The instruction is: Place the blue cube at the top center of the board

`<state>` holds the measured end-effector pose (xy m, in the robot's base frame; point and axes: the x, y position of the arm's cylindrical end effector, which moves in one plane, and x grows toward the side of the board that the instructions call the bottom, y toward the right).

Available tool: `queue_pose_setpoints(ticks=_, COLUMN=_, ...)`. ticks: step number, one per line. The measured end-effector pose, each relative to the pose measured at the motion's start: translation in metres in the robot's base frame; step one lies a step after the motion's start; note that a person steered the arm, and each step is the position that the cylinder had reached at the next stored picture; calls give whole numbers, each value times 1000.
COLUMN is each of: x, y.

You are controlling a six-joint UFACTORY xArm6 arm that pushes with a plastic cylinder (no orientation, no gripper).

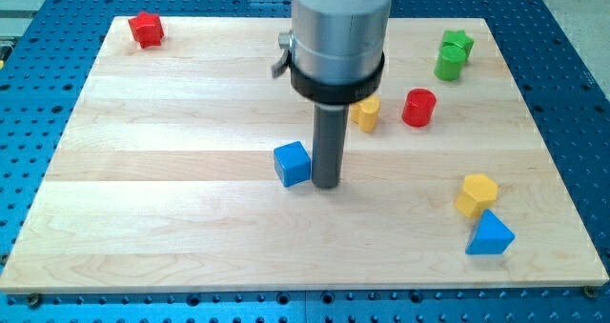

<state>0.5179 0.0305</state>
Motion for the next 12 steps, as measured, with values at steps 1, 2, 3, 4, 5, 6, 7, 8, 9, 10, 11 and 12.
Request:
queue_pose_setpoints(ticks=1, x=-18, y=-47)
queue_pose_setpoints(ticks=2, x=-63, y=-61)
queue_pose_setpoints(ticks=3, x=-69, y=-73)
queue_pose_setpoints(ticks=4, x=-39, y=-83)
queue_pose_setpoints(ticks=5, x=-120, y=-115)
queue_pose_setpoints(ticks=6, x=-182, y=-77)
queue_pose_setpoints(ticks=7, x=-163, y=-105)
queue_pose_setpoints(ticks=8, x=-159, y=-163)
queue_pose_setpoints(ticks=9, x=-210, y=-143)
queue_pose_setpoints(ticks=10, x=-218, y=-66)
queue_pose_setpoints(ticks=11, x=-185, y=-90)
queue_pose_setpoints(ticks=12, x=-186, y=-45)
